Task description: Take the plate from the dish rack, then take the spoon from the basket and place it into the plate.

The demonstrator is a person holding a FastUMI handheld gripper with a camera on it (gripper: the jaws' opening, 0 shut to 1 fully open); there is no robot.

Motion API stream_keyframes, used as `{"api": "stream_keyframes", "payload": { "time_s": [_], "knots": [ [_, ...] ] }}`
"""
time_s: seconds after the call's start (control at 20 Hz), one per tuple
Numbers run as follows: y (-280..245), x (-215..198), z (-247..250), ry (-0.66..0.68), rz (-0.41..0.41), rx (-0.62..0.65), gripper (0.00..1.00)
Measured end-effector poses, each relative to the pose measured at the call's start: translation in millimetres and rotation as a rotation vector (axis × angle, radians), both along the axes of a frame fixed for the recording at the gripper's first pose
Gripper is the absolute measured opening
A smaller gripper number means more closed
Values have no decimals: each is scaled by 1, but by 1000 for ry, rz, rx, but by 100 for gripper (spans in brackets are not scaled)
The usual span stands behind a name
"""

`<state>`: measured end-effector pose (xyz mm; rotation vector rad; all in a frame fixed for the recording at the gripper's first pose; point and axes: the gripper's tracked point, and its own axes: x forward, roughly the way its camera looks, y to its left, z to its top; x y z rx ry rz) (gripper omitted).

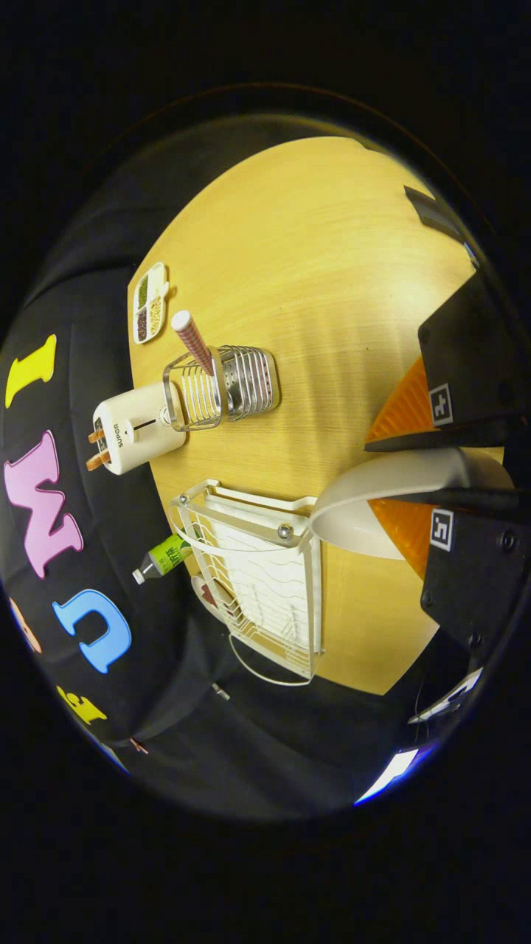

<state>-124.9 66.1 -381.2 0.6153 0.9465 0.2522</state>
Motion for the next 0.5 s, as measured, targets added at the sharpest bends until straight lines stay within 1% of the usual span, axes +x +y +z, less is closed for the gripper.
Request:
{"api": "stream_keyframes", "payload": {
  "time_s": [0.15,0.25,0.35,0.5],
  "knots": [
    [-4,3,-14,42,-34,60,26],
    [-14,3,-26,73,-62,44,27],
    [-19,6,-32,94,-82,31,30],
    [-25,4,-42,115,-81,-21,37]
  ]
}}
